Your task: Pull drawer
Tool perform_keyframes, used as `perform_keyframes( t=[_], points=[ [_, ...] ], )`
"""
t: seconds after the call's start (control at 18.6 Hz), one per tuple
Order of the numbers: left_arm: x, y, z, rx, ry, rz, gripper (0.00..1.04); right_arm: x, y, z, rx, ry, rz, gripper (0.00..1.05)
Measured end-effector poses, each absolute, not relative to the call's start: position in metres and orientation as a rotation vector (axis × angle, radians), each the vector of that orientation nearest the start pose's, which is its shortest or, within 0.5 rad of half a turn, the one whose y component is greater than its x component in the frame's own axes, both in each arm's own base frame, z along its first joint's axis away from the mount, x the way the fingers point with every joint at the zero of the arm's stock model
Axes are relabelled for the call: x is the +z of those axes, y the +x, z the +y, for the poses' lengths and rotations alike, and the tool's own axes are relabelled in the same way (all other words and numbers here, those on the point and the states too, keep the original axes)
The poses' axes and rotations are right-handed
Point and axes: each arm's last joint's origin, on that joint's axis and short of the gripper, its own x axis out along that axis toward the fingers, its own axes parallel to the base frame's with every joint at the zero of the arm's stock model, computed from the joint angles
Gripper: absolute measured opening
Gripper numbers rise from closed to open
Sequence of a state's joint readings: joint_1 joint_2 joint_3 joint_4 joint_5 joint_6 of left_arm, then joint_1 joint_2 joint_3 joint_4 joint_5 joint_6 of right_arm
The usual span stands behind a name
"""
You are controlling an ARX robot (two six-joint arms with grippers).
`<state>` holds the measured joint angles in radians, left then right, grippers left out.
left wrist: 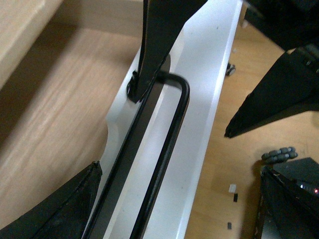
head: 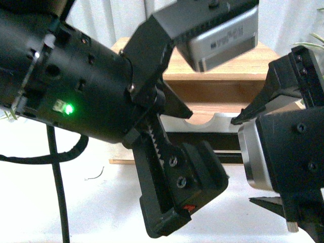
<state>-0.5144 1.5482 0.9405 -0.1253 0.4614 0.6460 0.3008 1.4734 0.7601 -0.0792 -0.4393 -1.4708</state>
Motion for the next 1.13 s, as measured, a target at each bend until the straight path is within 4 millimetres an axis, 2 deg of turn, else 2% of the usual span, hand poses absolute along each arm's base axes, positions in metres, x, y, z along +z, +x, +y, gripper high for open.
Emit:
perform_keyframes(
  t=[0.16, 0.21, 0.32, 0.43, 0.54, 0.64, 0.75, 0.8, 0.86, 0.91, 0.97, 1.02, 1.13],
  points=[
    [0.237, 0.267, -0.163, -1.146, 0.516, 0.352, 0.98, 0.205, 0.268, 0.095, 1.102, -1.167, 0.104, 0.98],
    [0.251, 0.267, -0.157, -1.133, 0.465, 0.281, 0.98, 0.213, 0.267, 0.092, 1.078, -1.124, 0.090, 0.98],
    [0.281, 0.270, -0.133, -0.995, 0.364, 0.127, 0.98, 0.228, 0.271, 0.079, 0.982, -0.999, 0.067, 0.98],
    [0.299, 0.276, -0.100, -0.769, 0.210, 0.025, 0.98, 0.241, 0.279, 0.066, 0.847, -0.840, 0.052, 0.98],
    [0.296, 0.280, -0.069, -0.534, 0.027, 0.019, 0.98, 0.251, 0.293, 0.047, 0.587, -0.612, 0.089, 0.98],
    [0.295, 0.273, -0.055, -0.327, -0.130, 0.031, 0.98, 0.250, 0.297, 0.026, 0.345, -0.266, 0.224, 0.98],
    [0.279, 0.269, -0.047, -0.130, -0.175, 0.111, 0.98, 0.247, 0.284, 0.021, 0.265, 0.000, 0.259, 0.98],
    [0.269, 0.265, -0.044, -0.048, -0.192, 0.144, 0.98, 0.246, 0.273, 0.018, 0.246, 0.094, 0.261, 0.98],
    [0.266, 0.260, -0.041, -0.006, -0.197, 0.128, 0.97, 0.247, 0.266, 0.015, 0.235, 0.147, 0.261, 0.98],
    [0.269, 0.247, -0.031, 0.001, -0.150, 0.017, 0.84, 0.247, 0.259, 0.007, 0.130, 0.115, 0.110, 0.89],
    [0.264, 0.227, -0.023, 0.001, -0.090, -0.032, 0.72, 0.239, 0.240, 0.000, 0.020, 0.066, 0.028, 0.77],
    [0.255, 0.215, -0.019, 0.009, -0.060, -0.040, 0.61, 0.231, 0.221, -0.002, -0.008, 0.038, 0.024, 0.66],
    [0.224, 0.199, -0.015, -0.006, -0.020, 0.019, 0.36, 0.217, 0.184, -0.001, -0.005, 0.013, 0.017, 0.40]
  ],
)
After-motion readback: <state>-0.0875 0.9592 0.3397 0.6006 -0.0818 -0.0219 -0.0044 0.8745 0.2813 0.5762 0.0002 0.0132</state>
